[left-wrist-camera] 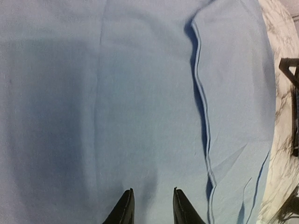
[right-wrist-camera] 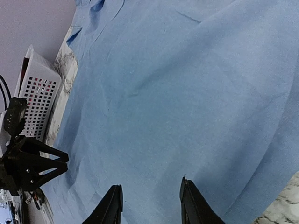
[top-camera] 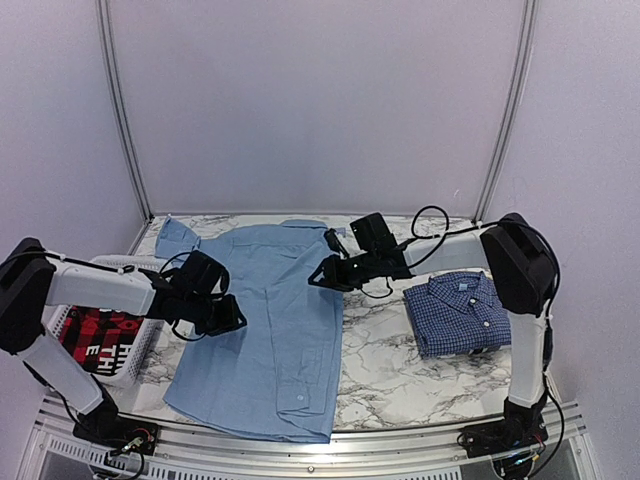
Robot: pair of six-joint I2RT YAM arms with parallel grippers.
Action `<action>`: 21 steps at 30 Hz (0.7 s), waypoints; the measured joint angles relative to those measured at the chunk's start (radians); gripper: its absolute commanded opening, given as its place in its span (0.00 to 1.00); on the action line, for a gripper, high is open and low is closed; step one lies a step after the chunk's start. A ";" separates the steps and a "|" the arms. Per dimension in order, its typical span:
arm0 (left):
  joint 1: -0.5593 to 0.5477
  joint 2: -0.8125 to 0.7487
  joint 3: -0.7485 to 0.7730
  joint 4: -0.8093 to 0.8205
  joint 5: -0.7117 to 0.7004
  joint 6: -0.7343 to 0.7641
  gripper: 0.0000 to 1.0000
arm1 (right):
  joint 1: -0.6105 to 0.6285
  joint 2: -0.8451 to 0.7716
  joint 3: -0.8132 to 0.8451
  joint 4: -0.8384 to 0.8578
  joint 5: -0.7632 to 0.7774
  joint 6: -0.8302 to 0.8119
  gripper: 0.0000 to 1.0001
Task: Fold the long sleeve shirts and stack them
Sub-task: Move the 1/3-folded shirt to the center of the board.
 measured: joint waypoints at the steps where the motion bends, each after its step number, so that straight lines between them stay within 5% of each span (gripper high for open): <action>1: -0.014 -0.011 -0.021 -0.003 -0.002 -0.001 0.29 | 0.012 -0.006 -0.018 0.009 0.000 0.004 0.38; 21: -0.315 0.034 -0.033 -0.012 -0.143 -0.104 0.28 | -0.025 -0.055 -0.305 0.231 0.026 0.074 0.35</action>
